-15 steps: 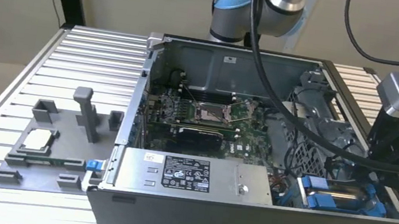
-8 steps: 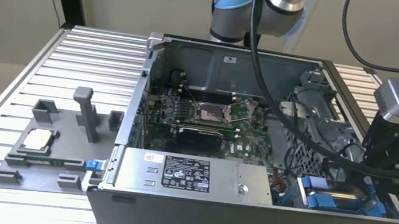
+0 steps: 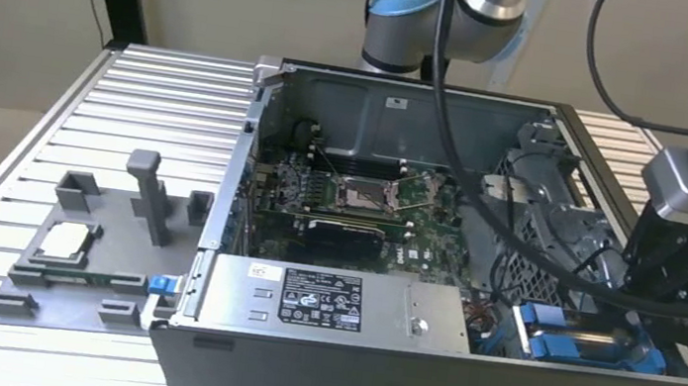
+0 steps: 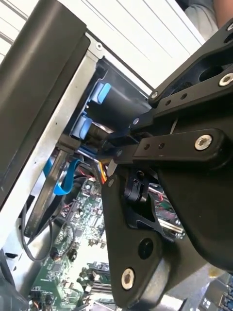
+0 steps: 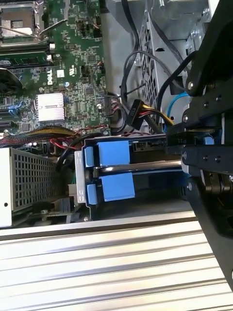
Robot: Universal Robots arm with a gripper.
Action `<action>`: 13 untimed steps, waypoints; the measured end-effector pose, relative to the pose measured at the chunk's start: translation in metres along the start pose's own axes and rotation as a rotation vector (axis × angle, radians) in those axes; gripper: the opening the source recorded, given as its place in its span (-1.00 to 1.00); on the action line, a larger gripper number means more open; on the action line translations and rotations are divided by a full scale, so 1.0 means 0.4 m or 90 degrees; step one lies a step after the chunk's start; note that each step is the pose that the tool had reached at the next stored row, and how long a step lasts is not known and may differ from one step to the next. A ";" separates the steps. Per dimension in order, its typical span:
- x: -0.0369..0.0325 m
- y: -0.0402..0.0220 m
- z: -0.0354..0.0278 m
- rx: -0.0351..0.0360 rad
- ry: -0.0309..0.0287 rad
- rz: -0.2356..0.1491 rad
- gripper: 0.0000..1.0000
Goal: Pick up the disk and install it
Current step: 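Insert the first disk wire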
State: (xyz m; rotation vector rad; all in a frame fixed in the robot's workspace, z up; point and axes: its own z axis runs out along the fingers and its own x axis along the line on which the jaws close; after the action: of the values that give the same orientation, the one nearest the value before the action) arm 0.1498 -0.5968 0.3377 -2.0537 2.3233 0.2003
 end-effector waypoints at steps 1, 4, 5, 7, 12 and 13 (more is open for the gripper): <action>0.000 0.000 0.000 -0.0002 0.0011 -0.003 -1.00; -0.006 0.000 0.001 -0.0002 0.0056 -0.007 -1.00; -0.009 0.001 0.001 -0.0003 0.0059 -0.009 -1.00; -0.015 0.001 0.002 -0.0008 0.0061 -0.013 -1.00; -0.017 -0.002 0.002 -0.0030 0.0083 -0.025 -1.00; -0.017 -0.003 0.002 -0.0038 0.0090 -0.027 -1.00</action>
State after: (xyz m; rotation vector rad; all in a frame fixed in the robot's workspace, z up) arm 0.1517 -0.5901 0.3376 -2.1124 2.2867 0.1922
